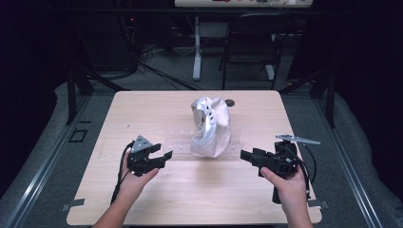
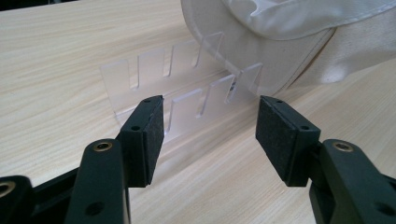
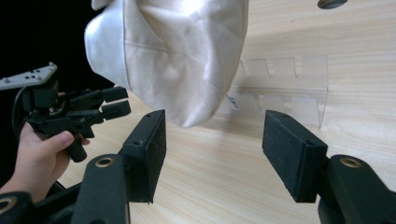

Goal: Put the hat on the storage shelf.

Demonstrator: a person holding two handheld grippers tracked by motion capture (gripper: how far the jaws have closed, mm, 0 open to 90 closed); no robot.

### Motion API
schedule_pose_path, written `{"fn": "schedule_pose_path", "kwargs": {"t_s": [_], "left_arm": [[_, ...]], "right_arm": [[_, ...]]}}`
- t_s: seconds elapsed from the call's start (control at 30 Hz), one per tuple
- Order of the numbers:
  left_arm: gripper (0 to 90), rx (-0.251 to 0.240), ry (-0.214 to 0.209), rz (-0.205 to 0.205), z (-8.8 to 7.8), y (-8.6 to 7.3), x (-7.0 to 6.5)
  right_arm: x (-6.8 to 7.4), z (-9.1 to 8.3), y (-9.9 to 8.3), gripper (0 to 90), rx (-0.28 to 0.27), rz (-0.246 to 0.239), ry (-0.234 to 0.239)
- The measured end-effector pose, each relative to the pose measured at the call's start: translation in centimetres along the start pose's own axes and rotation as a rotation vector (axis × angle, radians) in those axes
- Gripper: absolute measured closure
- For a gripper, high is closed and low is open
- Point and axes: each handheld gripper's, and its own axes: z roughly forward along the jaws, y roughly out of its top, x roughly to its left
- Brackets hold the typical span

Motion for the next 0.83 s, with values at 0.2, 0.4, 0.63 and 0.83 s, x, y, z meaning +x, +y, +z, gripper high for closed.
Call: {"fn": "schedule_pose_path", "kwargs": {"t_s": [0.2, 0.4, 0.63, 0.83], "left_arm": [[42.2, 0.003, 0.001, 0.007, 0.1, 0.0, -0.1], [41.8, 0.005, -0.008, 0.015, 0.2, -0.1, 0.0], [42.0, 0.009, -0.023, 0.02, 0.4, -0.2, -0.5], [42.0, 0.004, -0.054, 0.054, 0.8, -0.1, -1.6]], "right_arm": [[-0.7, 0.3, -0.7, 39.5, -0.004, -0.012, -0.022], [-1.7, -0.1, -0.8, 39.4, -0.014, 0.022, -0.034], [-2.2, 0.2, -1.0, 38.9, -0.01, 0.043, -0.023], [-2.4, 0.7, -1.2, 38.5, -0.006, 0.054, -0.02]]}}
